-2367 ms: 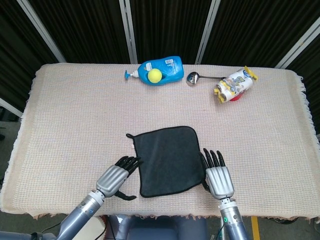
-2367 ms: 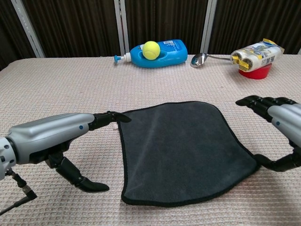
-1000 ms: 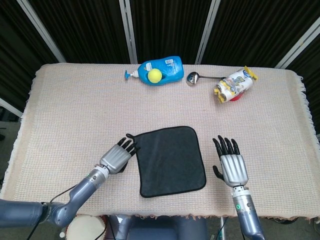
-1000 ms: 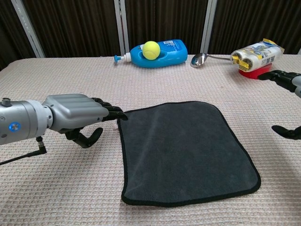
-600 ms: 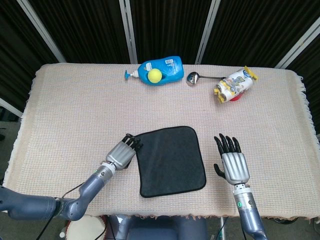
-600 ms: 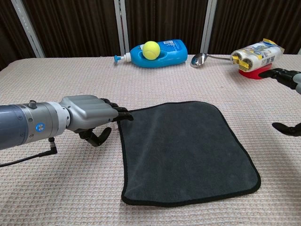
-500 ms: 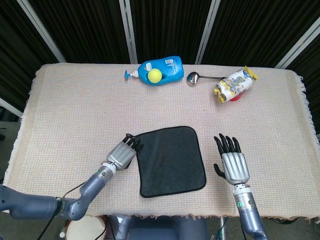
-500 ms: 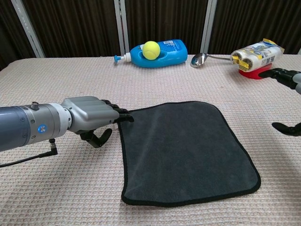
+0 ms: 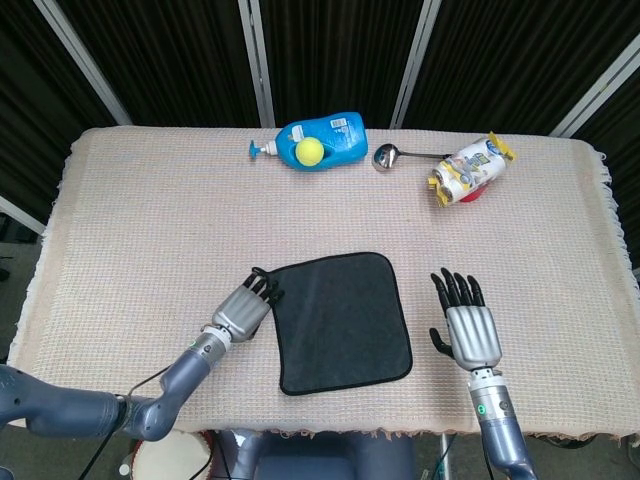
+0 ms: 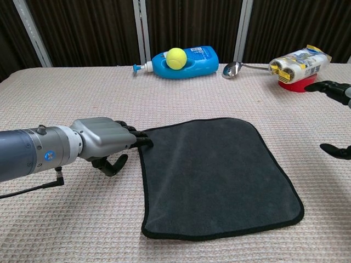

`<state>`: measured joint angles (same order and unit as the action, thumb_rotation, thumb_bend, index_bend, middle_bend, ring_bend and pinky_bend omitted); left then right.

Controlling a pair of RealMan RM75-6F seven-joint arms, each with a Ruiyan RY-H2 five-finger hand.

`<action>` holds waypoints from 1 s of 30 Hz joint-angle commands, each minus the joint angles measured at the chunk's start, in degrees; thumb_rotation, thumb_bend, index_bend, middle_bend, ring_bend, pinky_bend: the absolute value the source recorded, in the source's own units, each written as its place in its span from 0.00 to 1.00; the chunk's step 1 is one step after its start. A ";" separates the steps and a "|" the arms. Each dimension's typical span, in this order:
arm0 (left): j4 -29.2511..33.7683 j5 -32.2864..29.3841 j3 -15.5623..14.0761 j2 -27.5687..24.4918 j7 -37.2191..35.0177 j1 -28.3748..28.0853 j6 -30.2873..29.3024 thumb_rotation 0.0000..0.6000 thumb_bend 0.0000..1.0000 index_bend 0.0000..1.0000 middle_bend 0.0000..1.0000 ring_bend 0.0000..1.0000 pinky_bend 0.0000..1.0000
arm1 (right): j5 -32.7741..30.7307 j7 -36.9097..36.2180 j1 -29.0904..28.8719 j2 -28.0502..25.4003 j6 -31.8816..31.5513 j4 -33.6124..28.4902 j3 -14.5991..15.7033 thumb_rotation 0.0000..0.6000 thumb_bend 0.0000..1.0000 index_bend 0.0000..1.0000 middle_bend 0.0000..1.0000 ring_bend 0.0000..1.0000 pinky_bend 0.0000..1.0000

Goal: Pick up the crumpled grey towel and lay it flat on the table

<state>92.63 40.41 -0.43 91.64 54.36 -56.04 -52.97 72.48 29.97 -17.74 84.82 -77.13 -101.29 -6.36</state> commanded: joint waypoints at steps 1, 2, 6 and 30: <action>-0.30 -0.05 -0.49 -0.41 -0.51 0.22 -0.20 1.00 0.77 0.00 0.00 0.00 0.00 | 0.22 -0.39 0.07 0.02 -0.09 0.12 0.05 1.00 0.37 0.00 0.00 0.00 0.00; -0.41 -0.03 -0.66 -0.51 -0.60 0.26 -0.23 1.00 0.77 0.00 0.00 0.00 0.00 | 0.26 -0.50 0.08 0.02 -0.08 0.11 0.06 1.00 0.37 0.00 0.00 0.00 0.00; -0.73 -0.05 -1.40 -0.92 -1.13 0.49 -0.28 1.00 0.77 0.00 0.00 0.00 0.00 | 0.37 -0.68 0.08 0.06 -0.05 0.06 0.14 1.00 0.37 0.00 0.00 0.00 0.00; -1.95 1.25 -2.82 -2.37 -3.65 0.97 -0.38 1.00 0.77 0.00 0.00 0.00 0.00 | 0.42 -0.92 0.19 0.28 -0.20 0.01 0.19 1.00 0.37 0.00 0.00 0.00 0.00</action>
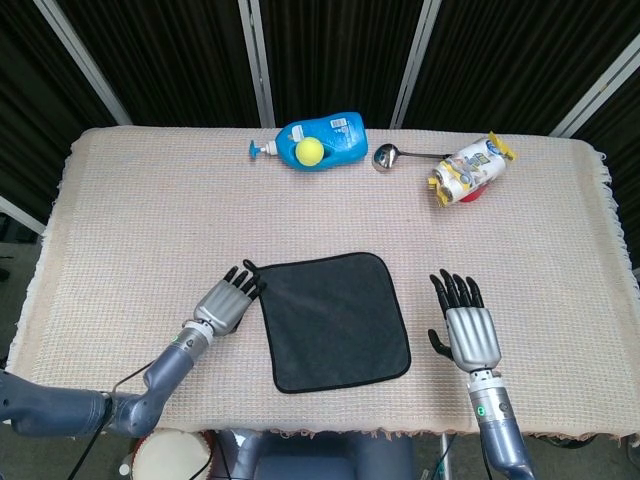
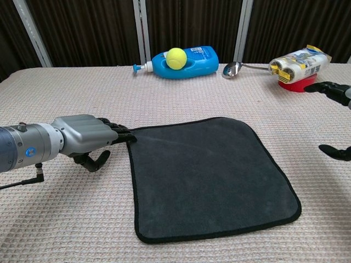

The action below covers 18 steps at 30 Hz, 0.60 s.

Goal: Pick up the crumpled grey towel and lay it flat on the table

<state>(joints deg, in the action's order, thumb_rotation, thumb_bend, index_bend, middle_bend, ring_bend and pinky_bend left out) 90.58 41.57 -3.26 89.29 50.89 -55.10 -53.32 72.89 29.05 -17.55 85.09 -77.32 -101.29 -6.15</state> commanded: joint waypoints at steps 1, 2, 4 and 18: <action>0.13 0.21 0.03 -0.05 -0.30 0.05 -0.07 1.00 0.77 0.00 0.00 0.00 0.00 | 0.03 0.01 -0.01 0.01 -0.02 0.02 -0.01 1.00 0.37 0.00 0.00 0.00 0.00; 0.18 0.38 0.02 -0.09 -0.40 0.08 -0.13 1.00 0.77 0.00 0.00 0.00 0.00 | 0.04 0.04 -0.02 -0.01 0.00 -0.01 0.00 1.00 0.37 0.00 0.00 0.00 0.00; 0.33 0.65 0.01 -0.19 -0.61 0.13 -0.21 1.00 0.77 0.00 0.00 0.00 0.00 | -0.03 0.12 -0.04 -0.04 0.04 -0.03 -0.01 1.00 0.37 0.00 0.00 0.00 0.00; 2.76 4.09 0.48 -3.70 -2.27 0.24 -1.25 1.00 0.41 0.00 0.00 0.00 0.00 | 0.57 0.14 0.03 -0.16 -0.25 -0.64 0.15 1.00 0.37 0.00 0.00 0.00 0.00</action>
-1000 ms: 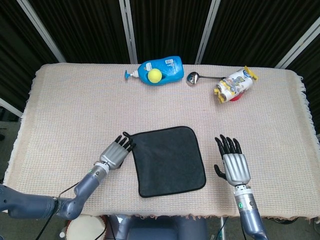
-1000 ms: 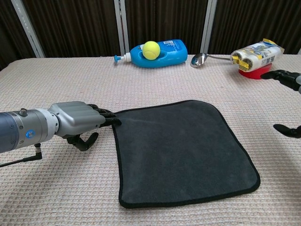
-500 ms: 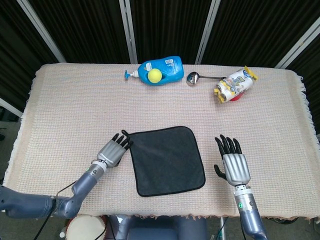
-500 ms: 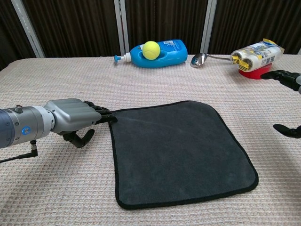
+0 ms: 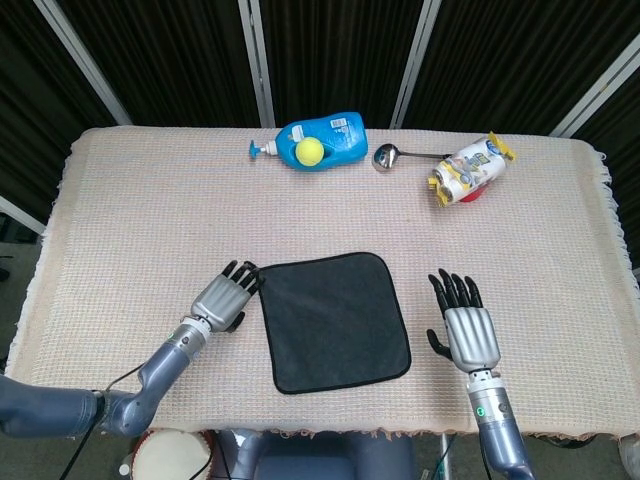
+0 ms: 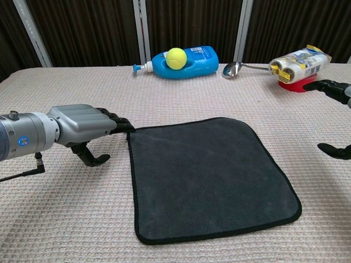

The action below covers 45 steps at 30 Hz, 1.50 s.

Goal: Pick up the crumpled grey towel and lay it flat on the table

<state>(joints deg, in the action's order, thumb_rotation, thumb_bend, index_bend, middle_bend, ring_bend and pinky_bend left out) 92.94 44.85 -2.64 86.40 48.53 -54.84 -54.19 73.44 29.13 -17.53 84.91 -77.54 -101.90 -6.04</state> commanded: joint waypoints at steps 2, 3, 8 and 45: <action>0.76 1.33 -0.15 -1.49 -0.22 0.16 -0.68 1.00 0.40 0.00 0.00 0.00 0.00 | 0.06 0.11 0.05 0.05 -0.05 -0.09 0.12 1.00 0.37 0.00 0.00 0.00 0.00; 0.93 1.48 -0.07 -1.74 -0.50 0.28 -0.83 1.00 0.39 0.00 0.00 0.00 0.00 | 0.10 0.16 0.07 0.05 -0.08 -0.11 0.16 1.00 0.37 0.00 0.00 0.00 0.00; 2.07 3.49 0.65 -3.00 -2.79 1.77 -3.45 1.00 0.24 0.00 0.00 0.00 0.00 | 0.47 -0.01 0.22 -0.16 -0.20 -0.29 0.40 1.00 0.37 0.00 0.00 0.00 0.00; -2.18 38.38 -12.17 -15.05 -45.44 46.23 -48.93 1.00 0.07 0.00 0.00 0.00 0.00 | 13.43 -22.40 13.69 -10.71 -13.06 5.57 9.40 1.00 0.37 0.00 0.00 0.00 0.00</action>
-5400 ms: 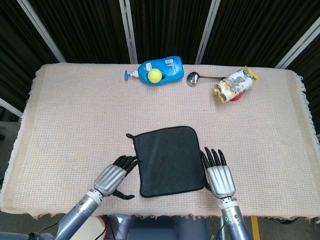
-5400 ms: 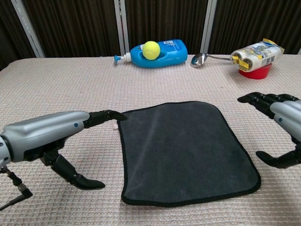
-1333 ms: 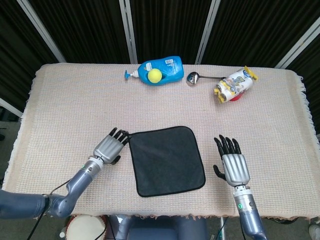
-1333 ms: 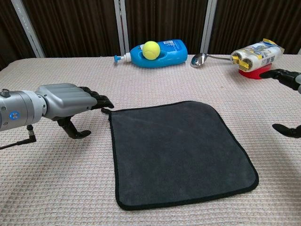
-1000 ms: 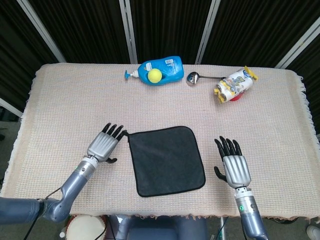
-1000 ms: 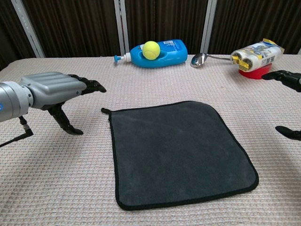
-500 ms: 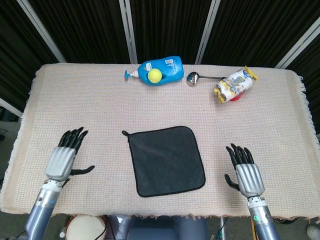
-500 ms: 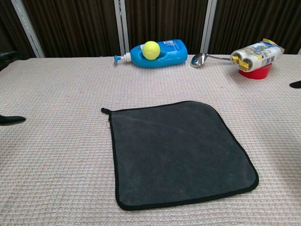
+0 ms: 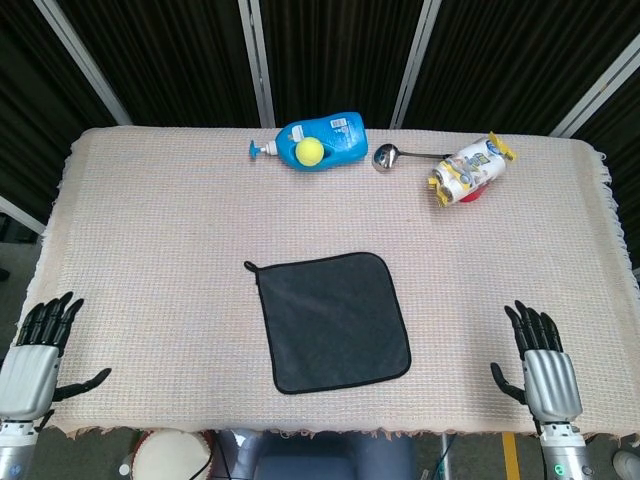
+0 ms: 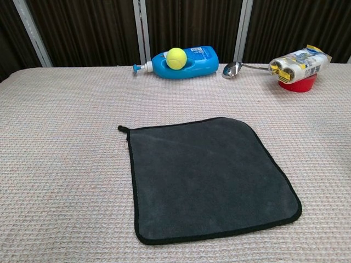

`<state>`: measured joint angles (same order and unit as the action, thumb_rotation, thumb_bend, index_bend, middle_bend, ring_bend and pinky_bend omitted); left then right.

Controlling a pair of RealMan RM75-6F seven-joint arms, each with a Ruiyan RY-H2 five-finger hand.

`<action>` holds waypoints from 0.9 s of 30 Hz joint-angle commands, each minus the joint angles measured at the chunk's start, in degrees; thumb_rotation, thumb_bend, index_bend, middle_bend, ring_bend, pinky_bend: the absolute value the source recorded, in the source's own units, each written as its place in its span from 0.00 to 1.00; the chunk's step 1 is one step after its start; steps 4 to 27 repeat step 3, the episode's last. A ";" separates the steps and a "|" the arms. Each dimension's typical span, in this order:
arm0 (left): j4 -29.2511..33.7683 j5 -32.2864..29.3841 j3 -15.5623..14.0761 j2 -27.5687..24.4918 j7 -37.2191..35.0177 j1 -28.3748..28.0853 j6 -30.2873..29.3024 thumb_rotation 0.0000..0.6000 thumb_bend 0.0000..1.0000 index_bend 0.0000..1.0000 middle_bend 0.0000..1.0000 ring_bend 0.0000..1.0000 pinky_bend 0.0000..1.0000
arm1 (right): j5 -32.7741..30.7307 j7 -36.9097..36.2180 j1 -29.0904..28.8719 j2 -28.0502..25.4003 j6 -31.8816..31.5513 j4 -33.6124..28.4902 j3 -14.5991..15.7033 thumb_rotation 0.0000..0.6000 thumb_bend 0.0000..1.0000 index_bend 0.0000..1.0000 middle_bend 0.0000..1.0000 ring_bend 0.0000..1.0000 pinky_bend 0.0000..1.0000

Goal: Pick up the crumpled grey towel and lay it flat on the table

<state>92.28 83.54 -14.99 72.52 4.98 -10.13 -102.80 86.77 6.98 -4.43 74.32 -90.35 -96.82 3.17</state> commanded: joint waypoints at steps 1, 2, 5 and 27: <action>-1.90 -0.20 0.51 -1.28 -2.26 1.96 -0.35 1.00 0.07 0.00 0.00 0.00 0.00 | 0.01 -0.22 0.83 -0.01 -0.39 0.70 0.07 1.00 0.37 0.00 0.00 0.00 0.00; -2.04 -0.15 0.76 -1.31 -2.51 2.23 -0.33 1.00 0.07 0.00 0.00 0.00 0.00 | -0.03 -0.10 0.99 0.08 -0.49 0.94 -0.01 1.00 0.37 0.00 0.00 0.00 0.00; -2.13 -0.21 0.99 -1.34 -2.75 2.50 -0.22 1.00 0.07 0.00 0.00 0.00 0.00 | -0.03 0.05 1.11 0.17 -0.55 1.25 -0.07 1.00 0.37 0.00 0.00 0.00 0.00; -2.13 -0.21 0.99 -1.34 -2.75 2.50 -0.22 1.00 0.07 0.00 0.00 0.00 0.00 | -0.03 0.05 1.11 0.17 -0.55 1.25 -0.07 1.00 0.37 0.00 0.00 0.00 0.00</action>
